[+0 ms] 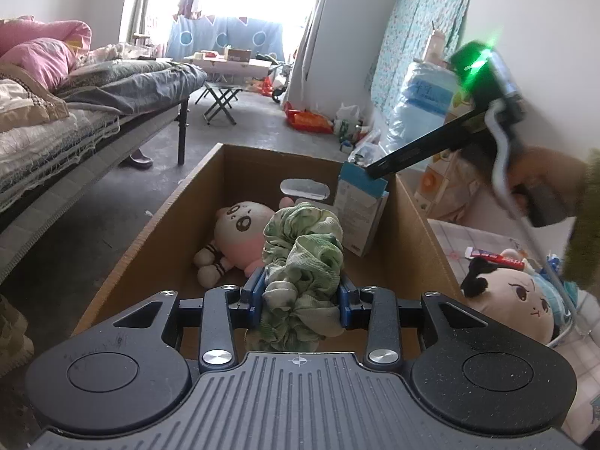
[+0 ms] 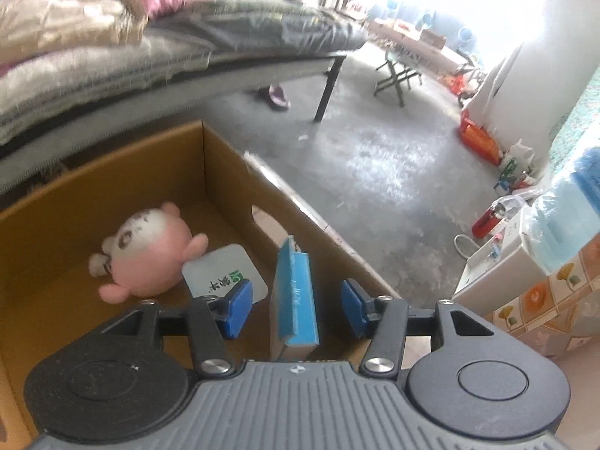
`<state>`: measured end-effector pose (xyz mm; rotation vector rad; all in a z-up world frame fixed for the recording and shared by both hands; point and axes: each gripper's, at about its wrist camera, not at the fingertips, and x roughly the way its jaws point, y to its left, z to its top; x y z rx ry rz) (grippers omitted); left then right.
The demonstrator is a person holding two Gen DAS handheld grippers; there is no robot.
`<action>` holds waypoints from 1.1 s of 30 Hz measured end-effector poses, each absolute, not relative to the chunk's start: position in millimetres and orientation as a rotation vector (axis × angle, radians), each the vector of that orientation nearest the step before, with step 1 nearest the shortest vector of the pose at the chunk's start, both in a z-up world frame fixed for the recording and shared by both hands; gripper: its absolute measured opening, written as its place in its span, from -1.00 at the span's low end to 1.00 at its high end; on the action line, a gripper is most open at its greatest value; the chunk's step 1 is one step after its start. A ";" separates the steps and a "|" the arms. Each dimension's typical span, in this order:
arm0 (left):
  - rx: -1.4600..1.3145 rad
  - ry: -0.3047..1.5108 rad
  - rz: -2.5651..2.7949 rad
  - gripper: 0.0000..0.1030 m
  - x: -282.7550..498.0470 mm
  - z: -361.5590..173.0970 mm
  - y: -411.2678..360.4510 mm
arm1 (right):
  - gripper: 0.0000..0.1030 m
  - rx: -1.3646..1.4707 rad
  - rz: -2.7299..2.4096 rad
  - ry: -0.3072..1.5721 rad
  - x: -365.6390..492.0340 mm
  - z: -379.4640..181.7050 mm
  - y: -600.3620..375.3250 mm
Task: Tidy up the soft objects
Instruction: 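Open the right gripper to drop the blue card while the left gripper releases the scrunchie into the box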
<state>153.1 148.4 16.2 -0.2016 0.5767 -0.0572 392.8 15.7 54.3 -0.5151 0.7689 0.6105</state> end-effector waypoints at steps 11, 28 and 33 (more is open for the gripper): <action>-0.182 0.744 -0.135 -0.29 175.0 20.1 139.1 | 0.23 -0.061 0.672 0.596 262.7 136.3 -123.4; -0.244 1.179 -0.003 -0.03 343.3 -49.1 77.1 | 0.23 0.315 0.652 0.626 152.8 58.8 -263.0; -0.449 1.177 0.005 0.10 350.6 -68.0 88.5 | 0.23 0.317 0.640 0.613 148.2 44.5 -280.9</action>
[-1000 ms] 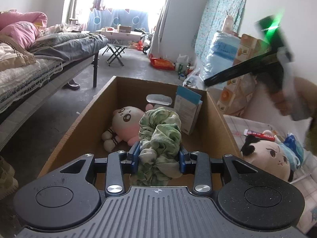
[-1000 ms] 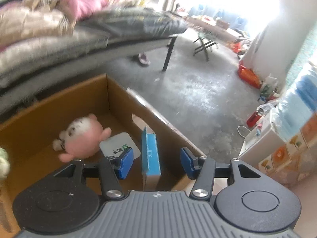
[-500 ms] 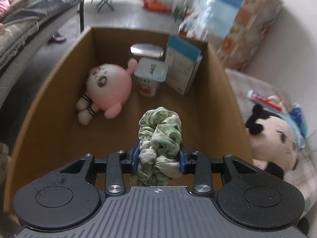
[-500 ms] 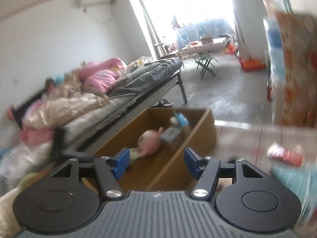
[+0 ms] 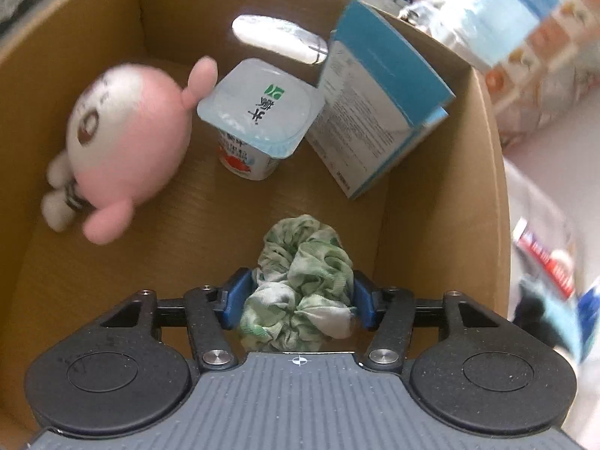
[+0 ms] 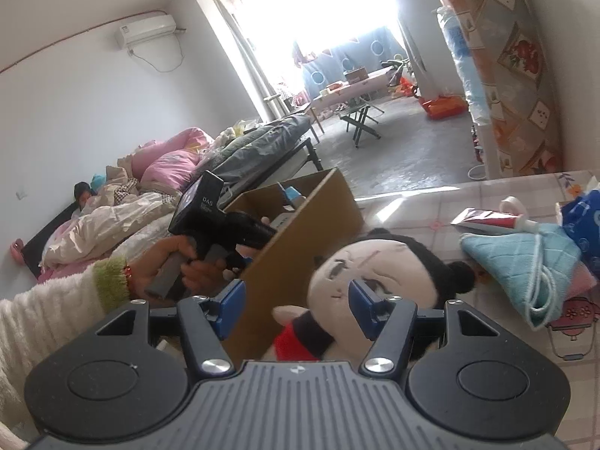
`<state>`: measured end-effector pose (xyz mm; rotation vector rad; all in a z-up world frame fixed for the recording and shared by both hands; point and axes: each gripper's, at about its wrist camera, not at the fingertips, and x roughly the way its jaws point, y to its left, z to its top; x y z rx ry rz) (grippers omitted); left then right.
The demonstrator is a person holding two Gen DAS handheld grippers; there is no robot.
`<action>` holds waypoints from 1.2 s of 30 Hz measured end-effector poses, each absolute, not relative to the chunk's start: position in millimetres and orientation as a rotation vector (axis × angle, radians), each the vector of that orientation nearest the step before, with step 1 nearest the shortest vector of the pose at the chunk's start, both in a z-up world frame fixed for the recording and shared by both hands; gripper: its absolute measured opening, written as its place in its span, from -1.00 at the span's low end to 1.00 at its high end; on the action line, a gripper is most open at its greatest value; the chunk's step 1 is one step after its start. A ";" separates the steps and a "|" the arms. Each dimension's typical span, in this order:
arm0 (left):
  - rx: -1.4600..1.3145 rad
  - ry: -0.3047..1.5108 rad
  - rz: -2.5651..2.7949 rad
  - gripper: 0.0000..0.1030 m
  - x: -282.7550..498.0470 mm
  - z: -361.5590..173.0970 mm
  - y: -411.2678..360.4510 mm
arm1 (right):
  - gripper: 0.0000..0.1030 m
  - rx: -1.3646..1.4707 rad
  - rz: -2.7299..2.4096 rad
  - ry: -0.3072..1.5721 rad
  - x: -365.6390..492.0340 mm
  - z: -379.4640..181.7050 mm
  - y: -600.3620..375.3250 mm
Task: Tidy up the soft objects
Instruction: 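Open the right gripper to drop the blue card while the left gripper releases the scrunchie into the box, then move both tools back over the bed toward the blue towel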
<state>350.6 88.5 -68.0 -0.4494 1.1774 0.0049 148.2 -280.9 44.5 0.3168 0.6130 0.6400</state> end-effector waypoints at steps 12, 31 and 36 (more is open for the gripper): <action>-0.604 1.007 -0.058 0.54 311.5 -38.1 111.1 | 0.23 0.348 0.629 0.627 145.1 29.4 -288.6; -0.308 0.643 -0.259 0.87 130.0 86.0 58.3 | 0.83 0.412 0.340 0.534 42.3 23.1 -338.2; -0.112 0.598 -0.358 0.89 91.7 62.6 -6.8 | 0.81 0.514 0.290 0.537 47.1 10.6 -364.8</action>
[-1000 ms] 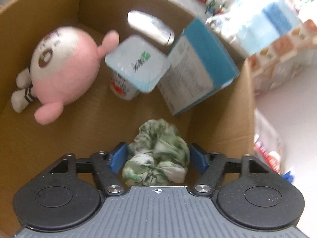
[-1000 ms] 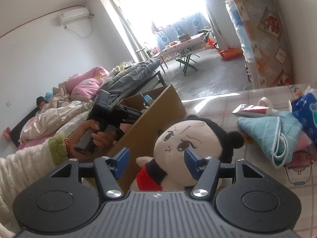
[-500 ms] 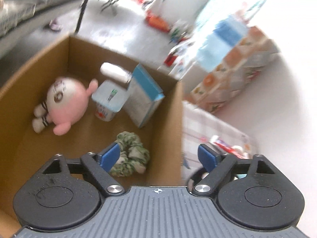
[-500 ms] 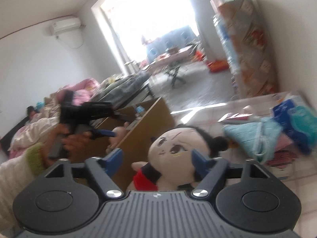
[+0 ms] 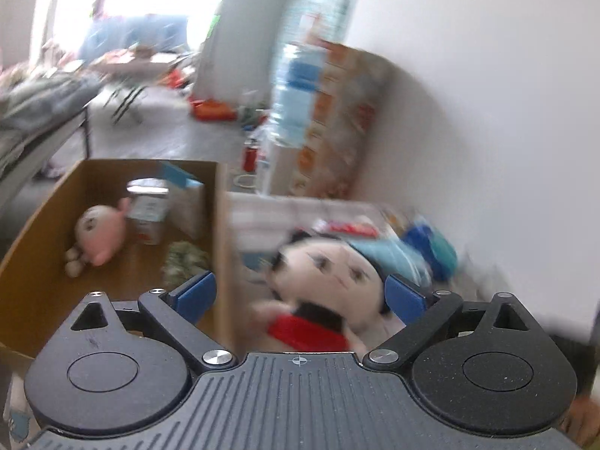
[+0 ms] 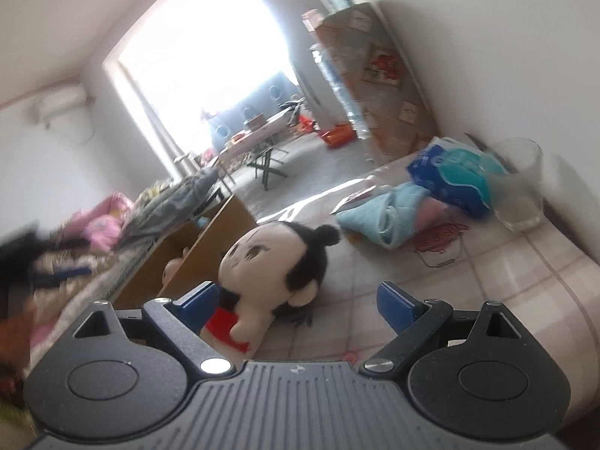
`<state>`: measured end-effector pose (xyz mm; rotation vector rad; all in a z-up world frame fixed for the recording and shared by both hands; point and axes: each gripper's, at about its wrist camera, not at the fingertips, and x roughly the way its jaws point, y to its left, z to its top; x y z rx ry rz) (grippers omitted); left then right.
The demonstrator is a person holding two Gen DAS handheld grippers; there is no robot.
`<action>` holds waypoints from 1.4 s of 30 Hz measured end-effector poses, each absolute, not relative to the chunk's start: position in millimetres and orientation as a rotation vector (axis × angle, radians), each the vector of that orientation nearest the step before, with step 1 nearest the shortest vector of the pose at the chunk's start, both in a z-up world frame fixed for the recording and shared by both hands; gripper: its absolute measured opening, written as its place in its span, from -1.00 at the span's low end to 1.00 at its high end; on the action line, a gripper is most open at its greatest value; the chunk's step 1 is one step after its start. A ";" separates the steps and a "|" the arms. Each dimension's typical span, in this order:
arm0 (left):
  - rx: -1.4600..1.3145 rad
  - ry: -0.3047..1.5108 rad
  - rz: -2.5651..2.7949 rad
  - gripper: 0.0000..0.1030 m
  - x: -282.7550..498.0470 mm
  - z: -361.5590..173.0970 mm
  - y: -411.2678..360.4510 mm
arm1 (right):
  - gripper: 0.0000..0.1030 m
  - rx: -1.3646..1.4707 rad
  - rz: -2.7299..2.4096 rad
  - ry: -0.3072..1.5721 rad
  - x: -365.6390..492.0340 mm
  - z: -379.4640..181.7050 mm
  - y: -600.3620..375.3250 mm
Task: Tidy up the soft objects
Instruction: 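Move both tools back over the bed toward the blue towel, then grasp the blue towel edge with the left gripper while the right gripper pinches the towel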
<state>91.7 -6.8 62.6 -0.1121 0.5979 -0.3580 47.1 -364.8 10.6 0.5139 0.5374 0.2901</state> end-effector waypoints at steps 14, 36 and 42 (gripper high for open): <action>-0.015 0.641 -0.478 0.45 118.6 -14.6 -109.1 | 0.61 0.555 0.184 0.615 168.4 -39.3 -394.8; 0.000 0.687 -0.604 0.33 65.5 -20.9 -94.2 | -0.68 0.821 0.318 0.778 119.8 -65.7 -401.8; -0.085 0.818 -0.712 0.33 54.4 -40.7 -95.9 | -0.68 0.886 0.361 0.828 56.8 -75.7 -390.5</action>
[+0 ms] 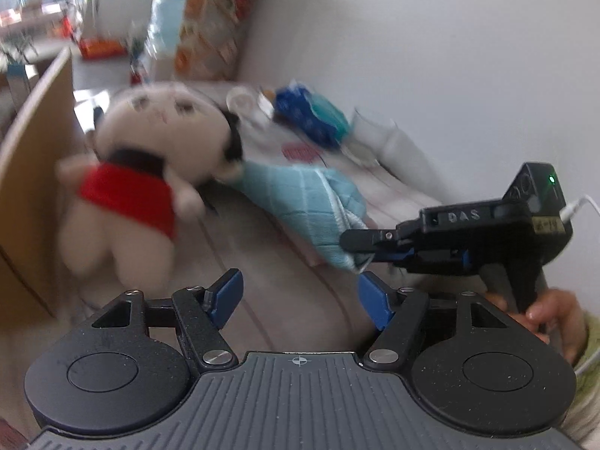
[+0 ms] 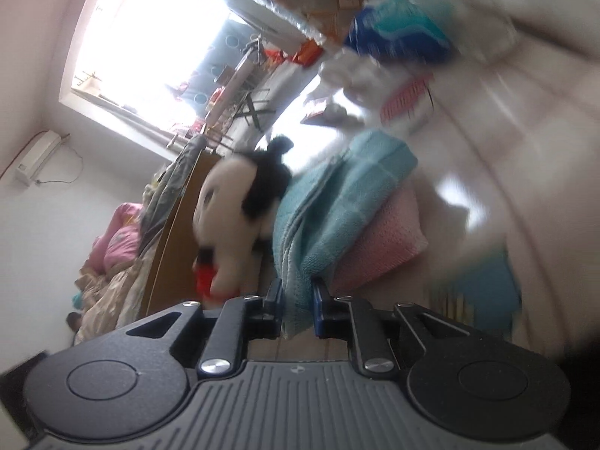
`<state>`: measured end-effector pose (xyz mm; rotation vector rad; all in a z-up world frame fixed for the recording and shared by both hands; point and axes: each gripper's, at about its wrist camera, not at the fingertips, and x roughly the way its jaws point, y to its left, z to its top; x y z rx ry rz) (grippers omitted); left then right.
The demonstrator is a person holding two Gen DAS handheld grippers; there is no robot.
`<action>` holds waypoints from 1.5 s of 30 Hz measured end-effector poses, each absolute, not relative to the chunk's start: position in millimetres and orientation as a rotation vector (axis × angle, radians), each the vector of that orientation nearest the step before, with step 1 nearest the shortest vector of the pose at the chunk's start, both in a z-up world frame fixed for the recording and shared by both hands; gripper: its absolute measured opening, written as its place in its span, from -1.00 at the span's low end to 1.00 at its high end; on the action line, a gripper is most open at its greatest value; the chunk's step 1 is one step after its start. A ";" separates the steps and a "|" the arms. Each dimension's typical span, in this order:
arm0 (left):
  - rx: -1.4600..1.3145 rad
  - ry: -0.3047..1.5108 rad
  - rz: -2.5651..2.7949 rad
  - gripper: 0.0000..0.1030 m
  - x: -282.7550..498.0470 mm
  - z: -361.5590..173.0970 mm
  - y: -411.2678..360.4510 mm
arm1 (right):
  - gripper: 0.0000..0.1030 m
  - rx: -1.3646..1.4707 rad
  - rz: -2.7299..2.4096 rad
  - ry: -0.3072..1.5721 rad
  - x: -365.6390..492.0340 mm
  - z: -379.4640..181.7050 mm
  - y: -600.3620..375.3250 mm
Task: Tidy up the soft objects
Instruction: 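Grasp the blue towel edge with the left gripper while the right gripper pinches the towel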
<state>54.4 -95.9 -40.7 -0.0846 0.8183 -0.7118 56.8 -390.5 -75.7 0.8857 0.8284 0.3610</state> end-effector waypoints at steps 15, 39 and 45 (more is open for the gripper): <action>-0.229 0.978 -0.787 0.36 86.2 -68.1 -113.7 | 0.21 0.875 0.447 0.740 7.8 -65.2 -386.0; -0.243 0.966 -0.701 0.49 99.3 -58.6 -93.2 | -0.46 0.811 0.384 0.770 137.8 -83.5 -401.0; -0.266 0.944 -0.736 0.49 99.8 -61.1 -86.8 | -0.64 0.668 0.493 0.639 111.9 -45.7 -382.8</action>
